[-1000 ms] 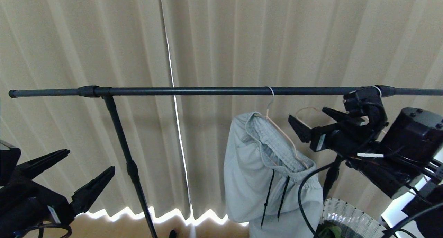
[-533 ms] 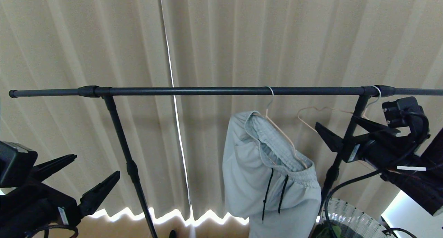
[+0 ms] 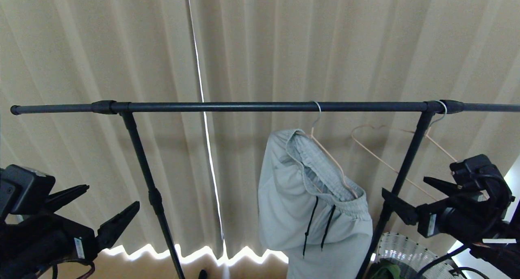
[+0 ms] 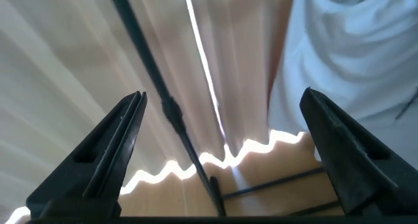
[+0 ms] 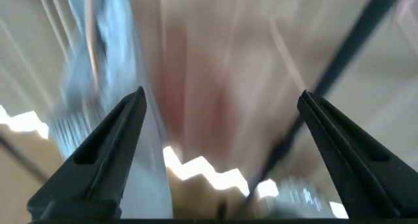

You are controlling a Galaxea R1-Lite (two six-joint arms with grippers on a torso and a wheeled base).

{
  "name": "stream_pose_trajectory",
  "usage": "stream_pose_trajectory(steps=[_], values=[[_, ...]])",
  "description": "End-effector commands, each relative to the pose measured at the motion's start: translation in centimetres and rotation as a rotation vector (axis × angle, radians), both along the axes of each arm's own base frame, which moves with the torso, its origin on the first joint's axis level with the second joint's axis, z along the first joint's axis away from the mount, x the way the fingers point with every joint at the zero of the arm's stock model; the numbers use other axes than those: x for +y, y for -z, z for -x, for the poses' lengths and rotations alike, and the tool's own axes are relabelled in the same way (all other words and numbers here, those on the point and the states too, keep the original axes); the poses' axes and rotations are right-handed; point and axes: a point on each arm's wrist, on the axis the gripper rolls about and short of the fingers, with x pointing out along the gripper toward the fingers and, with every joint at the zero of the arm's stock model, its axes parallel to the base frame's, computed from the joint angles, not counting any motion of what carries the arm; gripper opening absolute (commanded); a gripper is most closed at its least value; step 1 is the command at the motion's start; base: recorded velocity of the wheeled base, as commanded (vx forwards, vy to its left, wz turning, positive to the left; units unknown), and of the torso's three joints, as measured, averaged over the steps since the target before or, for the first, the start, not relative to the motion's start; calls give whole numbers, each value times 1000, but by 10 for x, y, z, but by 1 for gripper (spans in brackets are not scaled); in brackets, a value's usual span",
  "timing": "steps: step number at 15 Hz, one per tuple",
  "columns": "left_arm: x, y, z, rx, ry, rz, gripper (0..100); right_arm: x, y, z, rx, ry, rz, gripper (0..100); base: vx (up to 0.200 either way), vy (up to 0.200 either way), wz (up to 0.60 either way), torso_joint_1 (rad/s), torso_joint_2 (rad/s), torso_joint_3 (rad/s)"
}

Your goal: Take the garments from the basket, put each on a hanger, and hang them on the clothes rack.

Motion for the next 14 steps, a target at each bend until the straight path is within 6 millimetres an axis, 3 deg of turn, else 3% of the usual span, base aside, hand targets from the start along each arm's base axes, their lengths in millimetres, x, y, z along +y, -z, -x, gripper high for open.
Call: stream_pose_trajectory(steps=[1, 2, 3, 4, 5, 8, 12, 14], values=[[0, -1, -3, 1, -9, 2, 100, -10, -14, 27, 12, 7, 22, 100, 0, 0, 0, 0, 0, 0], [2, -1, -3, -1, -22, -1, 100, -14, -17, 41, 62, 7, 39, 100, 0, 0, 0, 0, 0, 0], [2, -1, -3, -1, -22, -1, 100, -14, -17, 41, 62, 7, 39, 100, 0, 0, 0, 0, 0, 0], [7, 1, -2, 26, -52, -6, 100, -24, -18, 73, 172, 4, 73, 100, 0, 0, 0, 0, 0, 0], [8, 4, -1, 47, -58, -11, 100, -27, -16, 81, 206, 6, 82, 100, 0, 0, 0, 0, 0, 0], [14, 9, 25, 141, -71, -25, 100, -38, 8, 119, 259, 3, 104, 100, 0, 0, 0, 0, 0, 0], [18, 9, 56, 174, -68, -32, 100, -44, 18, 139, 176, -21, 140, 100, 0, 0, 0, 0, 0, 0], [19, 13, 60, 186, -72, -27, 100, -45, 19, 140, 175, -20, 135, 100, 0, 0, 0, 0, 0, 0]])
